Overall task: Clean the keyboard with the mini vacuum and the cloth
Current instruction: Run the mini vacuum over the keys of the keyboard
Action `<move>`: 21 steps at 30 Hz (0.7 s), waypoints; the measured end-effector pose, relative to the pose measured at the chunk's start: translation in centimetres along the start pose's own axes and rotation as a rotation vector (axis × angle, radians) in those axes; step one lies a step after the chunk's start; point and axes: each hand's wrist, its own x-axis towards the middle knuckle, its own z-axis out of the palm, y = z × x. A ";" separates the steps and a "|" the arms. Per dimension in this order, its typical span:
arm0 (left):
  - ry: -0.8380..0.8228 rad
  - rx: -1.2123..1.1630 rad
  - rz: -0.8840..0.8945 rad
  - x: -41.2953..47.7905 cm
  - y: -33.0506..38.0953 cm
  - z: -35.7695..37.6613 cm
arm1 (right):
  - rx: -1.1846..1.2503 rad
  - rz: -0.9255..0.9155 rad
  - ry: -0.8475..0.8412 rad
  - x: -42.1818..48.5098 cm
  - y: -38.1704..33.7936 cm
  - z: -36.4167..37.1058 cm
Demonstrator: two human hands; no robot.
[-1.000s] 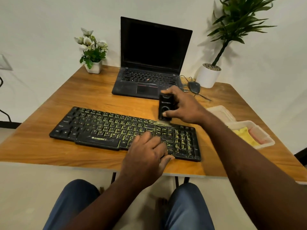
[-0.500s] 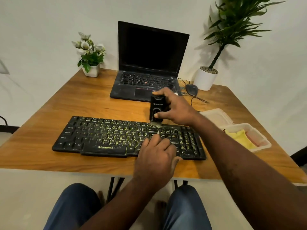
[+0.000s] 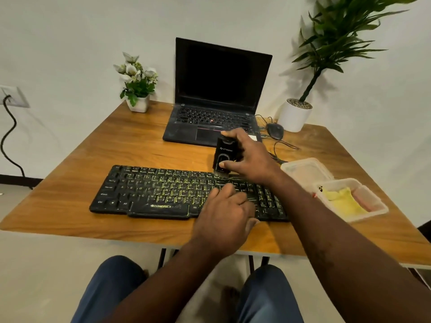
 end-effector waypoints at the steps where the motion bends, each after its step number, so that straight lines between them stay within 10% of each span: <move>1: -0.019 -0.014 0.021 -0.5 -1.0 -0.8 | -0.038 0.012 -0.015 0.1 0.2 -0.6; 5: -0.001 -0.043 -0.076 -4.1 -8.8 -5.1 | -0.263 0.071 -0.100 0.3 1.3 -4.3; 9: -0.099 0.033 -0.238 -7.6 -16.4 -8.5 | 0.030 0.117 -0.094 0.5 0.4 -3.0; 21: -0.046 0.090 -0.213 -8.5 -17.4 -8.7 | -0.048 -0.007 -0.109 1.8 -1.6 0.9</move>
